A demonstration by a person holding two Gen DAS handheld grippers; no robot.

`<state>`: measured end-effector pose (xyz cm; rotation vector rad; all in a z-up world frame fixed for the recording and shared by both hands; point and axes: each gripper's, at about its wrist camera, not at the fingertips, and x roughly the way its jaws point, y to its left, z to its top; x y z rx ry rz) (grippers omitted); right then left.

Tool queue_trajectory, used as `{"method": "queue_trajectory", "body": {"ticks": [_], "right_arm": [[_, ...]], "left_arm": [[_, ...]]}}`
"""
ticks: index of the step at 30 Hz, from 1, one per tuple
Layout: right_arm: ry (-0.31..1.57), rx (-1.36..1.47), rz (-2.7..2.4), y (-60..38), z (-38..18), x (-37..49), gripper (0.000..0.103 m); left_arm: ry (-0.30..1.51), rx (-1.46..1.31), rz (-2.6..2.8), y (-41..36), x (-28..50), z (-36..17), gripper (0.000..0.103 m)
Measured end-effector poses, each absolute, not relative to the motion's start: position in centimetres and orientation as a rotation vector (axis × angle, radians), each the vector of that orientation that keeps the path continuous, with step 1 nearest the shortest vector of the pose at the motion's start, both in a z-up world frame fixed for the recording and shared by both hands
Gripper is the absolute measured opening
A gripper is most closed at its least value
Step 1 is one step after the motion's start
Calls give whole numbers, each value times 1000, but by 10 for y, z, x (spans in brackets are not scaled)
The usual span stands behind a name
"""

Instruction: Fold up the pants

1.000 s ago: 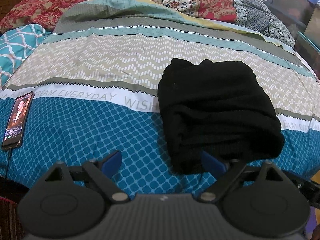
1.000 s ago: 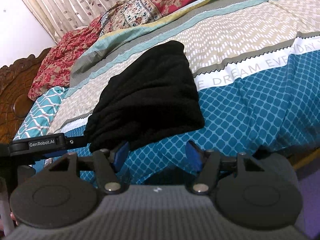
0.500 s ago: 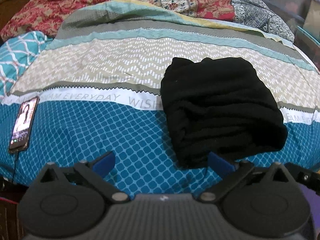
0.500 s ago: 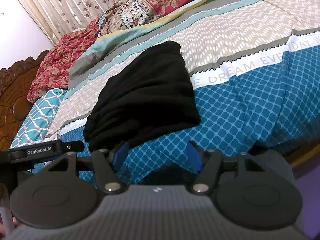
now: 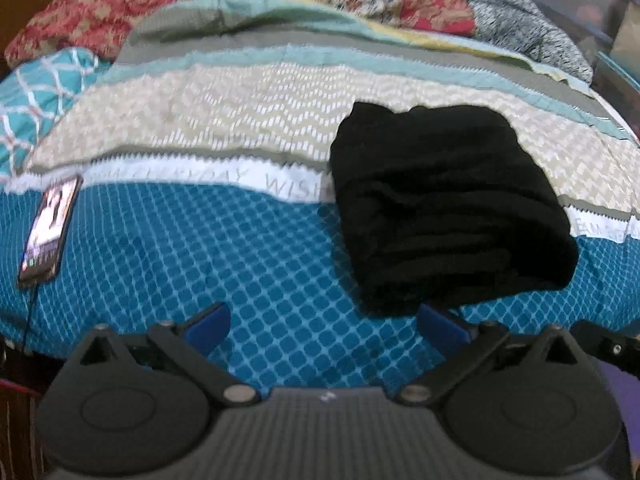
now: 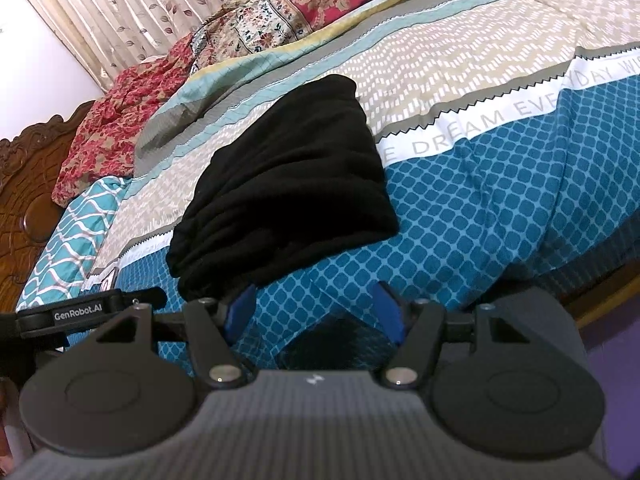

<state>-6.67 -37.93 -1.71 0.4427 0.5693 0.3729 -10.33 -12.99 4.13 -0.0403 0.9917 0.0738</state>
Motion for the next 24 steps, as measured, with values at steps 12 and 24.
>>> {"method": "queue_trajectory", "body": {"ticks": [12, 24], "right_arm": [[592, 471, 363, -379, -23, -66, 67], [585, 473, 361, -380, -25, -66, 73]], "left_arm": [[985, 15, 160, -127, -105, 37, 103], [1011, 49, 144, -134, -102, 28, 103]]}}
